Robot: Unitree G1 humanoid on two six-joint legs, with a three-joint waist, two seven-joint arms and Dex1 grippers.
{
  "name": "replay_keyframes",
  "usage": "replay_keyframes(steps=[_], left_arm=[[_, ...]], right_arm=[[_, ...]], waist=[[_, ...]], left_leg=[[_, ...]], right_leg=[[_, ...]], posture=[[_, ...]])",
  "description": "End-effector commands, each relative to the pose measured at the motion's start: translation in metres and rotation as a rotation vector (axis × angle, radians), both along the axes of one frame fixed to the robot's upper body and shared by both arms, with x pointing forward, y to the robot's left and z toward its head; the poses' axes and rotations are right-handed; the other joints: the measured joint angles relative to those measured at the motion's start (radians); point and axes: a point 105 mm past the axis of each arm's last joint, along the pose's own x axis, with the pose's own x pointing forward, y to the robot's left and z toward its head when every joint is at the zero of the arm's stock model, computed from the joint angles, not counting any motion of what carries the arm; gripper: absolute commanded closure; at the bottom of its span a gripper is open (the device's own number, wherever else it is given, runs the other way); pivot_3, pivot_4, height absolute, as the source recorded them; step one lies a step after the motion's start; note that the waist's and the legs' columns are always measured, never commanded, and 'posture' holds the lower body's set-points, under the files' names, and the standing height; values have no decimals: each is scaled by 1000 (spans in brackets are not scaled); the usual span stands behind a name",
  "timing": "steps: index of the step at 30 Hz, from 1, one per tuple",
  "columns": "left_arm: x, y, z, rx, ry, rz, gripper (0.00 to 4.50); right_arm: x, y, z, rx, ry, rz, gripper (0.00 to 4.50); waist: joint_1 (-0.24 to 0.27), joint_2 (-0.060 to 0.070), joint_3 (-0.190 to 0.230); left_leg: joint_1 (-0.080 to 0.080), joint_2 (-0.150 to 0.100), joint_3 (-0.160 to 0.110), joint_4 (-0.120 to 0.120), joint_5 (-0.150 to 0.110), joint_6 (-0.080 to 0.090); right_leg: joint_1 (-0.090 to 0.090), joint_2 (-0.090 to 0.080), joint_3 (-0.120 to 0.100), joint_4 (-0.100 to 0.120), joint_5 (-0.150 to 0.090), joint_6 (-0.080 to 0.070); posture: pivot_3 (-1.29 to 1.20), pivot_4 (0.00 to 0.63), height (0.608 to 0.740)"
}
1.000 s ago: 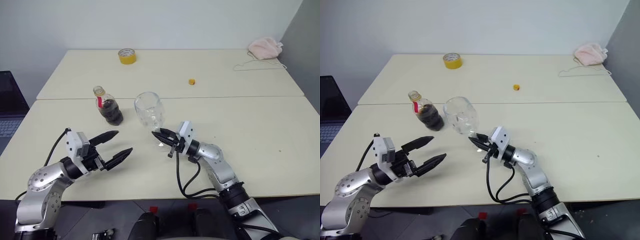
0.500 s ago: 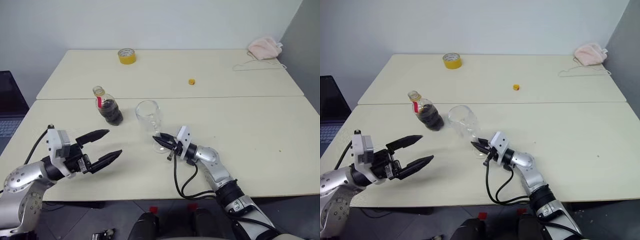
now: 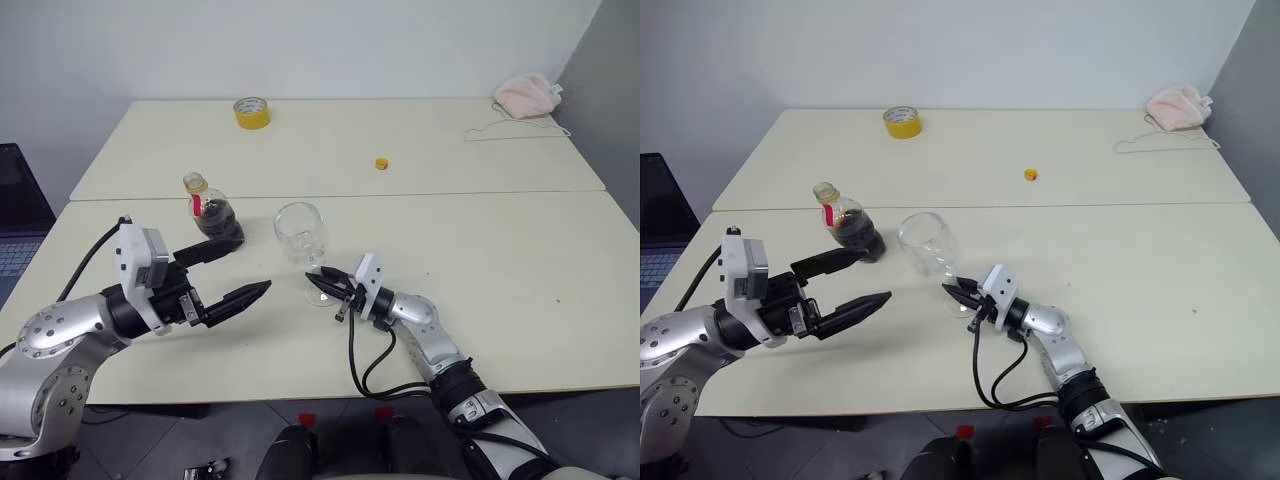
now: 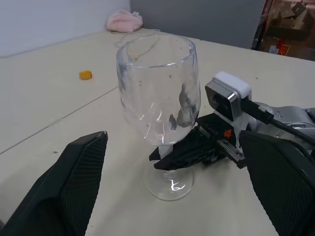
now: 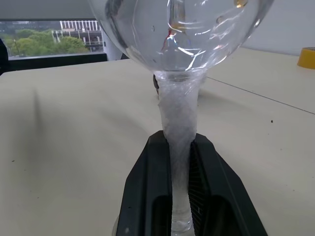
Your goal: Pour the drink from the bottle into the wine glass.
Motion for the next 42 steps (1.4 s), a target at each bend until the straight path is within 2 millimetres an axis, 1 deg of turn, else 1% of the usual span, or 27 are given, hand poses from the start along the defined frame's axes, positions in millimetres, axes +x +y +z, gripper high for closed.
replay_keyframes(steps=[1,8,10,11,13,17,20,21,30,34,39,42], left_arm=[[-5,-4,13,20,-38,-20,0],[-4,-2,13,29,-29,-2,0],[-3,-2,13,30,-28,1,0],[-3,-2,13,30,-28,2,0],[0,-4,15,30,-31,6,0],[3,-10,20,30,-38,5,0],[4,-13,21,29,-38,6,0],[4,-14,21,29,-38,6,0],[3,-13,17,26,-30,14,0],[3,-5,12,20,-29,46,0],[3,11,1,22,-33,138,0],[10,24,-7,9,-8,247,0]], right_arm=[[2,-2,3,2,-14,-2,4324],[3,-2,1,7,5,5,4324],[3,-3,1,14,15,8,3584],[3,-3,1,14,16,8,3370],[3,-3,2,14,15,10,2740],[1,-4,4,12,5,21,1234],[0,-4,6,14,-3,26,235],[0,-4,7,14,-7,27,55],[-2,-6,10,10,-18,22,55],[-8,-11,9,-23,-29,34,55],[-13,-33,12,-76,-40,2,55],[-19,-56,17,-134,-43,-44,55]], waist=[[0,0,0],[0,0,0],[0,0,0],[0,0,0],[1,0,0],[0,0,0],[0,0,0],[0,0,0],[0,0,0],[1,0,0],[3,0,0],[6,0,0]], left_leg=[[0,0,0,0,0,0],[0,0,0,0,0,0],[0,0,0,0,0,0],[0,0,0,0,0,0],[0,0,0,0,0,0],[0,0,0,0,0,0],[0,0,1,0,0,0],[0,0,0,0,0,0],[0,0,0,0,0,0],[0,0,0,0,0,0],[0,0,0,0,0,0],[0,0,0,0,0,0]], right_leg=[[0,0,0,0,0,0],[0,0,0,0,0,0],[0,0,0,0,0,0],[0,0,0,0,0,0],[0,0,0,0,0,0],[0,0,0,0,0,0],[0,0,0,0,0,0],[0,0,0,0,0,0],[0,0,0,0,0,0],[0,0,0,0,0,0],[0,0,0,0,0,0],[0,0,1,-1,0,0]], posture=[[0,150,740],[0,150,740],[0,150,740],[0,150,740],[0,150,740],[0,150,740],[0,150,740],[0,150,740],[0,150,740],[0,150,740],[0,150,740],[0,150,740]])
